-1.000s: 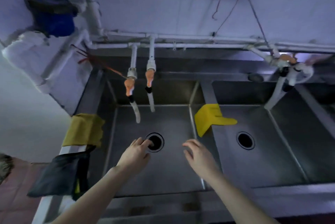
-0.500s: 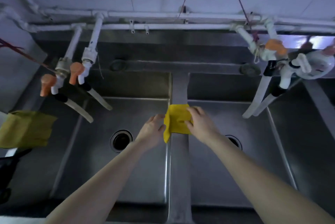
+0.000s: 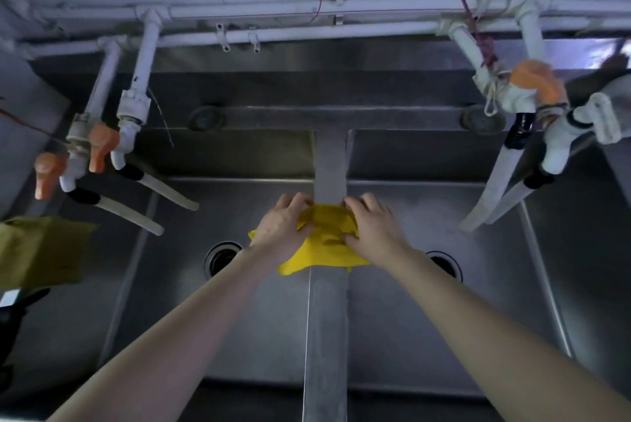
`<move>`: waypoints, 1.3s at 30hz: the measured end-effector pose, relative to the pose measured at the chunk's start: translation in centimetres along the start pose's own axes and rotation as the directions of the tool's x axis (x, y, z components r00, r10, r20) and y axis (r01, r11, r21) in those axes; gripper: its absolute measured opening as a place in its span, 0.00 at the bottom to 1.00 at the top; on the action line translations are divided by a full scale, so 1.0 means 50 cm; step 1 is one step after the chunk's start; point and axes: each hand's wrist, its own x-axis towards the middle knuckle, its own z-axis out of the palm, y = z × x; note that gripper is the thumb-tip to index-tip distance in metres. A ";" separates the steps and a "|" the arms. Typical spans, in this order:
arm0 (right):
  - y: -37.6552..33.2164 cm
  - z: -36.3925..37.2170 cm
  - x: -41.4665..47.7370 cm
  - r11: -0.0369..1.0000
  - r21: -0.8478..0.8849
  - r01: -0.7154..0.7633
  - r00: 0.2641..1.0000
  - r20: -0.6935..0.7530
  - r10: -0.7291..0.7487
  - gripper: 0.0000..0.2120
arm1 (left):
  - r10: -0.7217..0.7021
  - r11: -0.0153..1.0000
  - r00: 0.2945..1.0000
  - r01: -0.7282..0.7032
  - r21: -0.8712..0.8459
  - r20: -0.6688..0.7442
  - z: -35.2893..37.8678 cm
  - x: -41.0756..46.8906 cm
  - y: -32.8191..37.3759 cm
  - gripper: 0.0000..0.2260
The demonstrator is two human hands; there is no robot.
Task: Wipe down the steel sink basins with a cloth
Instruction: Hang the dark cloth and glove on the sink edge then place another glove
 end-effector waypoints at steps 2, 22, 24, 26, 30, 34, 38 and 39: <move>-0.009 -0.008 -0.005 1.000 0.022 -0.003 1.000 -0.017 0.003 0.19 | 0.044 0.999 0.999 -0.044 -0.009 -0.003 -0.023 -0.017 -0.010 0.13; -0.579 0.083 -0.068 0.953 0.039 0.301 0.947 -0.129 -0.294 0.04 | 0.273 0.940 0.961 -0.255 0.226 -0.048 -0.403 -0.405 -0.445 0.08; -0.663 0.119 -0.063 0.939 0.116 0.323 0.944 -0.105 -0.312 0.04 | 0.252 0.936 0.966 -0.230 0.268 -0.052 -0.455 -0.450 -0.508 0.08; -0.744 0.154 -0.054 0.917 0.176 0.357 0.934 -0.075 -0.349 0.04 | 0.231 0.913 0.972 -0.203 0.353 -0.040 -0.503 -0.488 -0.565 0.08; -0.880 0.202 -0.034 0.890 0.232 0.393 0.918 -0.038 -0.395 0.04 | 0.175 0.857 0.985 -0.148 0.494 -0.009 -0.582 -0.531 -0.664 0.10; -0.971 0.236 0.003 0.894 0.246 0.374 0.922 0.009 -0.387 0.04 | 0.071 0.800 0.996 -0.089 0.593 0.054 -0.623 -0.519 -0.751 0.12; -1.013 0.278 0.065 0.931 0.228 0.286 0.950 0.056 -0.306 0.06 | 0.014 0.781 0.995 -0.075 0.621 0.103 -0.621 -0.468 -0.823 0.09; -1.016 0.290 0.085 0.938 0.225 0.264 0.957 0.061 -0.284 0.06 | 0.016 0.780 0.996 -0.070 0.621 0.091 -0.615 -0.452 -0.842 0.09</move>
